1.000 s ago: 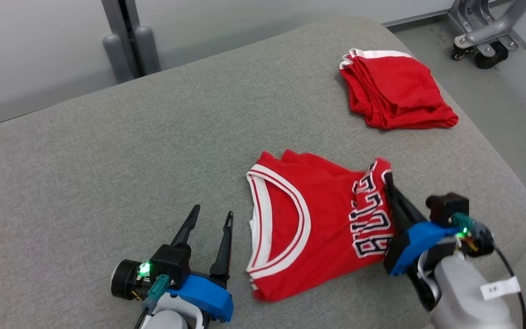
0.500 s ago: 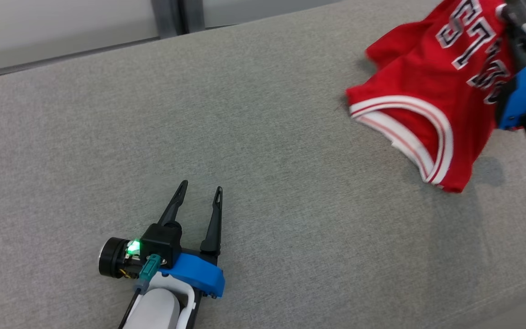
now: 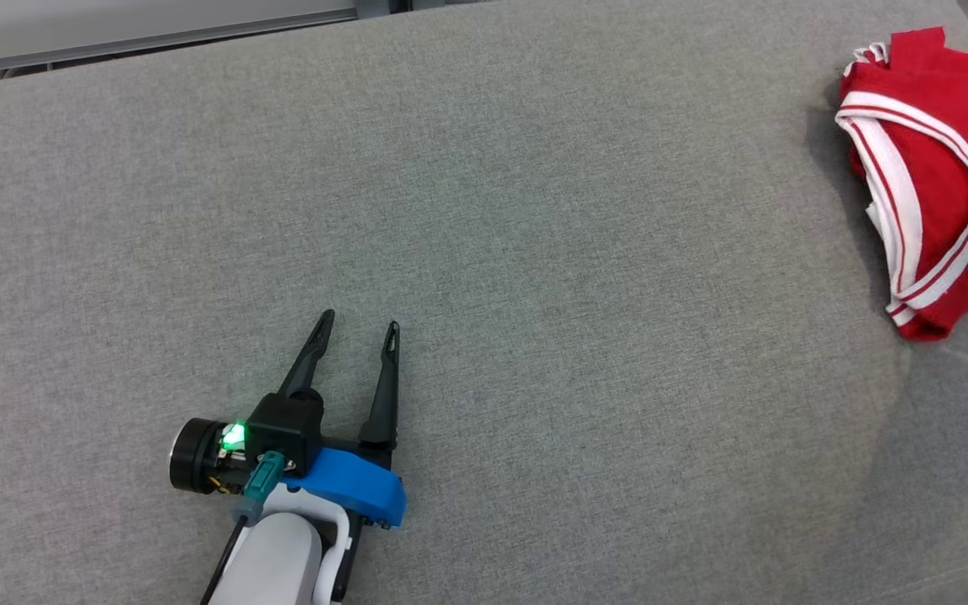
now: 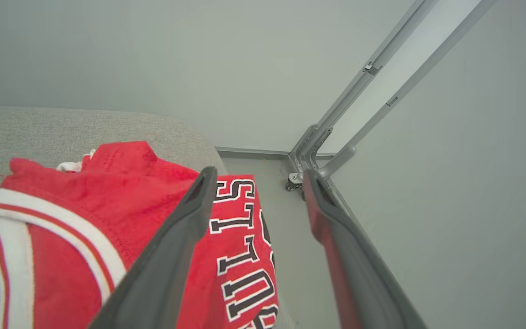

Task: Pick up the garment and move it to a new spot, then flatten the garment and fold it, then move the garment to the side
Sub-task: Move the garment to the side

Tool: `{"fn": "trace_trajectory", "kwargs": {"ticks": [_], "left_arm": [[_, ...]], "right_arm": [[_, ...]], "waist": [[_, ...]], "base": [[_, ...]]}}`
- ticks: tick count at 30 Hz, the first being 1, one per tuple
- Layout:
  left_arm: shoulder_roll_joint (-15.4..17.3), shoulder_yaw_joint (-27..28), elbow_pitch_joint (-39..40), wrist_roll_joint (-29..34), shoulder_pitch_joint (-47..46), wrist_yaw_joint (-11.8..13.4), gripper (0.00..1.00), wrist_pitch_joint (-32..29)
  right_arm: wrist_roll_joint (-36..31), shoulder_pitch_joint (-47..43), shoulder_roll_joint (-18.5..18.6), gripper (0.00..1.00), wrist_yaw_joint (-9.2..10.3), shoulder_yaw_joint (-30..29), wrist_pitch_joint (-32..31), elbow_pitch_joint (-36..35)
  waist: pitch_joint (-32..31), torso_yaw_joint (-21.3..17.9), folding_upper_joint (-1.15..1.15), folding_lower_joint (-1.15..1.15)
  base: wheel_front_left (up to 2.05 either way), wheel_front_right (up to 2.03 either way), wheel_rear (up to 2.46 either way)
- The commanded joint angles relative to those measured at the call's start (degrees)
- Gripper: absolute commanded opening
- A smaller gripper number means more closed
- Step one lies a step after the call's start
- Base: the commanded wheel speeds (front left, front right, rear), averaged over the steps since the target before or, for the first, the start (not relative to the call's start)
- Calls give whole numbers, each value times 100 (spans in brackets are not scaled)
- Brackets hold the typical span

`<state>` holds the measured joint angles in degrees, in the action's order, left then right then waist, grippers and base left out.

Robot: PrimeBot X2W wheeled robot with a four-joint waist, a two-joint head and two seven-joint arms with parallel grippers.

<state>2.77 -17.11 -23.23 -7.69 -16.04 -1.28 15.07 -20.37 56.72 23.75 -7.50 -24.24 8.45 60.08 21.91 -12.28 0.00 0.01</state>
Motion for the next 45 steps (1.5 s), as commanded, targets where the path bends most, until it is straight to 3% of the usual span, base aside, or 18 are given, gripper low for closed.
{"fn": "trace_trajectory", "kwargs": {"ticks": [1,8,11,16,30,36,45], "left_arm": [[22,63,-2,36,-56,29,100,13],[16,323,70,81,17,89,100,14],[15,382,85,90,55,63,100,14],[15,413,132,59,103,75,100,14],[13,627,158,-258,436,399,100,14],[12,792,143,-413,647,472,100,14],[13,926,-8,-616,1026,344,100,13]], "right_arm": [[-40,-90,-142,100,2,-90,151,-49],[10,-381,-1127,100,2,-51,663,-217],[398,-677,-1572,100,2,164,677,-716],[1189,-1525,-1949,100,2,731,676,-1525],[2650,-3188,-2075,100,2,2057,678,-2631],[2800,-3542,-2077,100,1,2293,679,-2699],[2791,-3935,-2075,100,2,2414,679,-2622]], "waist": [[-17,-9,0,-1],[-145,-7,0,-1],[-209,36,0,-1],[-318,145,0,-1],[-920,577,0,-1],[-1250,783,0,-1],[-1725,1052,0,-1]], "base": [[0,0,0],[0,0,0],[0,0,0],[0,0,0],[0,0,0],[0,0,0],[0,0,0]]}}
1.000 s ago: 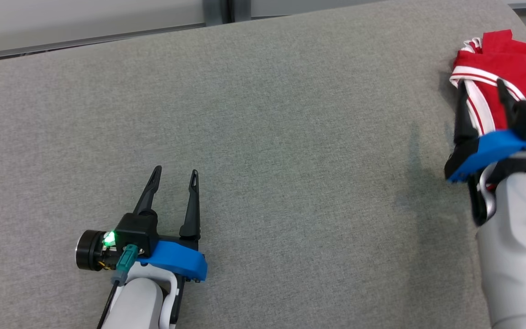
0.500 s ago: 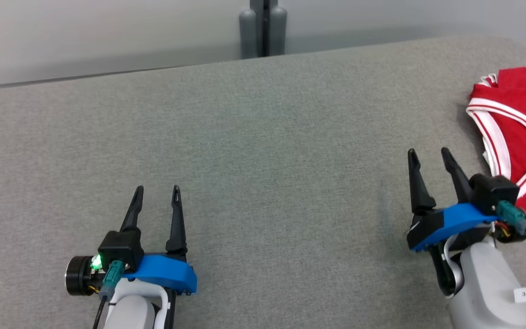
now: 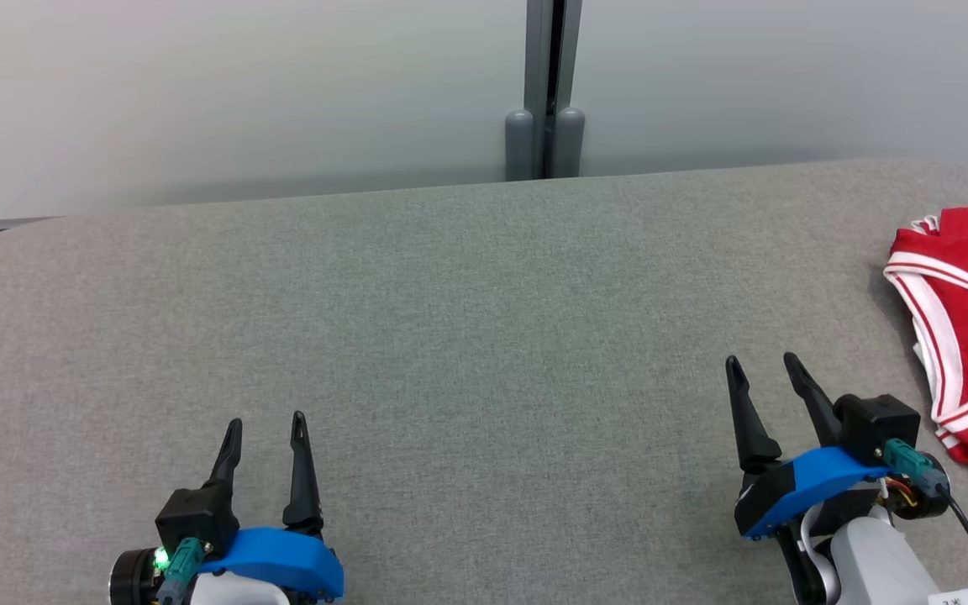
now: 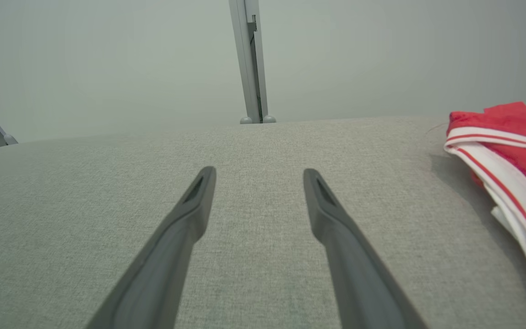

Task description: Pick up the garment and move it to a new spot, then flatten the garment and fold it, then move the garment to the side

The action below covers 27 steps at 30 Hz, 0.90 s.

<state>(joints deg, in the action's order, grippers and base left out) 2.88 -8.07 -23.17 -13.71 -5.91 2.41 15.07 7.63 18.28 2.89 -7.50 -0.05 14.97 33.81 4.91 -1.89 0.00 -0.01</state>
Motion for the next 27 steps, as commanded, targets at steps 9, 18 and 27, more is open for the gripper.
{"fn": "trace_trajectory", "kwargs": {"ticks": [9,18,27], "left_arm": [[1,109,-62,-42,329,-87,100,14],[-7,27,-158,-206,474,-252,0,-16],[-5,192,-132,-1019,441,-332,0,-273]], "right_arm": [[104,-404,9,100,1,-4,27,123],[116,-399,-4,0,1,14,-25,222],[986,-474,-7,0,1,-123,-317,103]], "waist": [[-382,130,0,1],[-467,116,0,1],[-469,121,0,1]], "base": [[0,0,0],[0,0,0],[0,0,0]]}}
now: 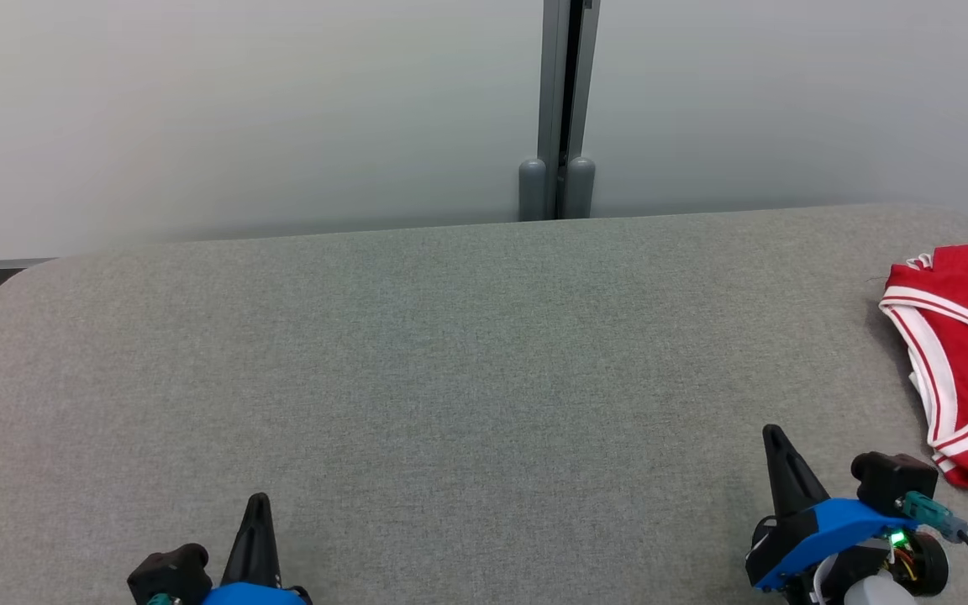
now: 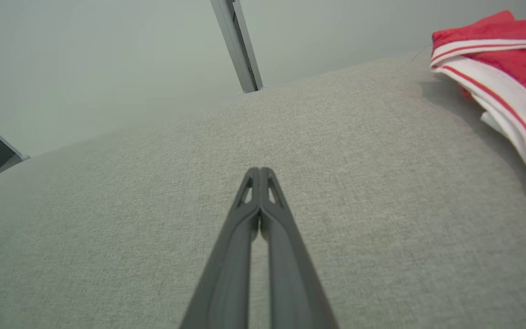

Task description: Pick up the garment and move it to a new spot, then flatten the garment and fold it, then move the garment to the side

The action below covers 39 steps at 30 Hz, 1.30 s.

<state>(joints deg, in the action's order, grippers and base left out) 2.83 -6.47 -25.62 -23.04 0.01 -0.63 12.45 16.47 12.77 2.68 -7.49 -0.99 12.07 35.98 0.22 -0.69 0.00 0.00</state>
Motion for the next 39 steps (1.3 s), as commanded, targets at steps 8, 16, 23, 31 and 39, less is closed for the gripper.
{"fn": "trace_trajectory", "kwargs": {"ticks": [8,16,23,31,39], "left_arm": [[1,167,248,-858,-203,-102,0,-215],[2,297,362,-1559,-259,-170,0,-404],[2,399,449,-2124,-300,-226,0,-562],[3,518,542,-2719,-352,-286,0,-728],[4,617,625,-3262,-389,-342,0,-880]], "right_arm": [[959,-44,16,0,0,-48,-196,-396],[1727,-122,18,0,0,-95,-376,-621],[2341,-183,19,0,0,-142,-532,-793],[2988,-241,20,0,0,-195,-695,-971],[3585,-296,22,0,0,-241,-847,-1137]], "waist": [[0,6,0,0],[0,10,0,0],[0,14,0,0],[-1,19,0,0],[-1,24,0,0]], "base": [[0,0,0],[0,0,0],[0,0,0],[0,0,0],[0,0,0]]}}
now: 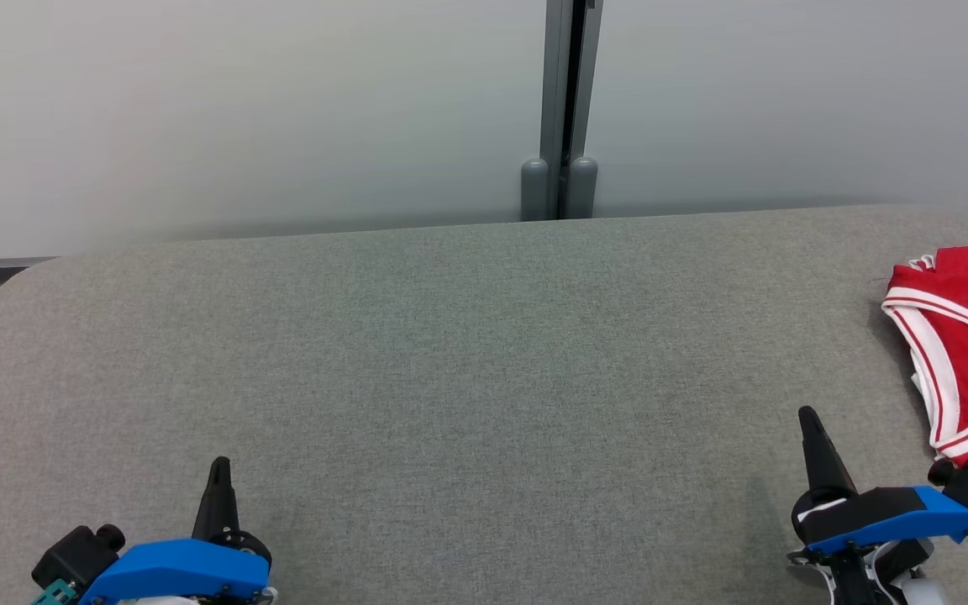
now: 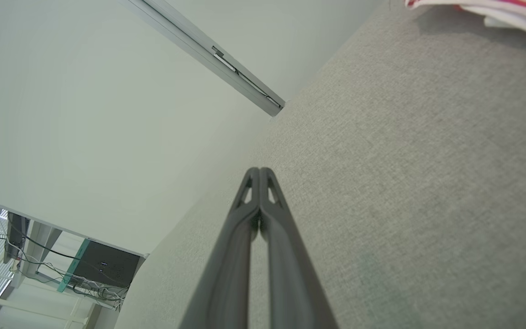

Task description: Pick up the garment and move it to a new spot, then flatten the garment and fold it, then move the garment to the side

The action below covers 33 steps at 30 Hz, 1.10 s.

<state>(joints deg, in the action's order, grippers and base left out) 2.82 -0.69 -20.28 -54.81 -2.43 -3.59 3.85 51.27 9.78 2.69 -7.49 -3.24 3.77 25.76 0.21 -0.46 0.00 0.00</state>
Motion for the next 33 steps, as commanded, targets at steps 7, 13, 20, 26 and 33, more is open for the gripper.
{"fn": "trace_trajectory", "kwargs": {"ticks": [7,13,20,26,33], "left_arm": [[5,127,160,-531,-184,-89,0,-142],[5,188,214,-889,-218,-120,0,-243],[6,261,265,-1226,-230,-162,0,-337],[6,320,315,-1546,-261,-190,0,-429],[7,381,369,-1898,-290,-225,0,-528]], "right_arm": [[589,-40,22,0,0,-56,-142,-247],[980,-80,23,0,-1,-88,-241,-352],[1350,-118,24,0,-1,-118,-337,-457],[1699,-153,25,0,-1,-147,-424,-548],[2086,-193,26,0,-1,-177,-529,-652]], "waist": [[0,4,0,0],[-1,8,0,0],[-1,11,0,0],[-1,15,0,0],[-1,19,0,0]], "base": [[0,0,0],[0,0,0],[0,0,0],[0,0,0],[0,0,0]]}}
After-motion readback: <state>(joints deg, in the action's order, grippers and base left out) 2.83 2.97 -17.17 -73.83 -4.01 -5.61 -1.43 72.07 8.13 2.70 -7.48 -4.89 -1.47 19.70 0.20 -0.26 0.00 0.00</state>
